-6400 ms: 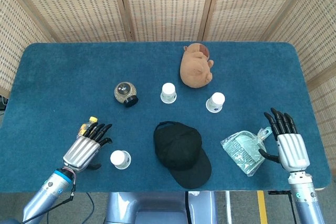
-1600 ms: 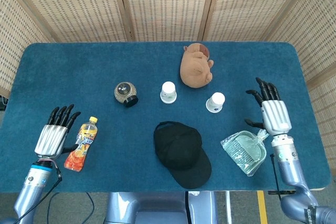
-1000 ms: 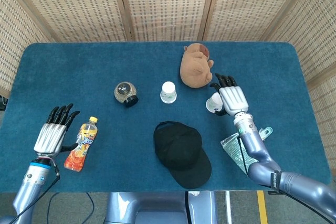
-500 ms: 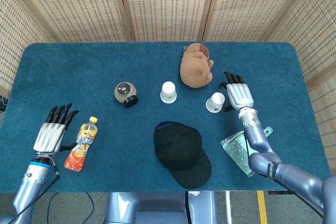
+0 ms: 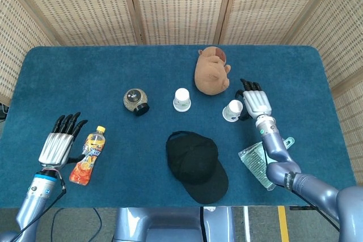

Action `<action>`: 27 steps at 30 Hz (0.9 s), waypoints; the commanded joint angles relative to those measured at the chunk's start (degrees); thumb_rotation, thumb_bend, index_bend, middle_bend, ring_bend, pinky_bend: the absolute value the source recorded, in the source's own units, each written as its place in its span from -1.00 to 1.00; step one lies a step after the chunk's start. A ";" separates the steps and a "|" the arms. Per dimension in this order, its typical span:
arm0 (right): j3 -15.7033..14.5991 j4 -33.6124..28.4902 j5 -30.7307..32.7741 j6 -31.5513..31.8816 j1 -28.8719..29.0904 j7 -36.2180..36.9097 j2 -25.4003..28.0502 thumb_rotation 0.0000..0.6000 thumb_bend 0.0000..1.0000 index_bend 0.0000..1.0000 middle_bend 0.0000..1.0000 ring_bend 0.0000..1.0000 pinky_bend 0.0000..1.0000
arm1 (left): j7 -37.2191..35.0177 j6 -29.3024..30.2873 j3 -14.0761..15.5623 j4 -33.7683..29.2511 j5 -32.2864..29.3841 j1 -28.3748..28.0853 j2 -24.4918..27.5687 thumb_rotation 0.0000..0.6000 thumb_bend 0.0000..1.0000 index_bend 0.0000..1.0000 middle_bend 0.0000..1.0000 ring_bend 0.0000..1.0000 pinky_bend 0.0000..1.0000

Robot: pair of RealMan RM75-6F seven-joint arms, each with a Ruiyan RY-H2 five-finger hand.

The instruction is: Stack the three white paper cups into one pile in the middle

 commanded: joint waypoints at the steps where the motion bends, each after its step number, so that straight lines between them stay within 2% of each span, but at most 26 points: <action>1: -0.26 0.72 -0.65 0.69 -0.01 0.21 -0.37 1.00 -0.58 -0.14 -0.99 -1.00 -1.00 | -0.03 -0.15 -0.14 0.04 -0.01 0.05 -0.04 1.00 -0.87 -0.73 -1.00 -1.00 -1.00; 7: -0.23 0.21 -1.07 1.30 -0.53 1.27 0.17 1.00 -0.57 -0.04 -0.96 -1.00 -1.00 | -0.09 -0.43 -0.39 0.02 -0.02 0.17 0.01 1.00 -0.87 -0.73 -1.00 -1.00 -1.00; 11: -0.12 -2.51 -2.23 3.89 -1.63 1.80 1.79 1.00 -0.57 0.03 -0.90 -0.97 -1.00 | -0.47 0.08 -0.46 -0.50 0.84 0.46 0.31 1.00 -0.87 -0.73 -1.00 -1.00 -1.00; 19: 0.01 -5.80 -1.94 5.32 -2.49 1.27 3.51 1.00 -0.57 0.06 -0.90 -0.96 -1.00 | -1.06 0.34 -0.57 -0.96 1.68 0.78 0.70 1.00 -0.87 -0.73 -1.00 -1.00 -1.00; 27: 2.94 -15.38 -2.05 9.74 -4.27 2.96 9.54 1.00 -0.57 0.05 -0.90 -0.96 -1.00 | -1.81 0.33 -0.73 -1.10 2.16 1.04 1.02 1.00 -0.87 -0.73 -1.00 -1.00 -1.00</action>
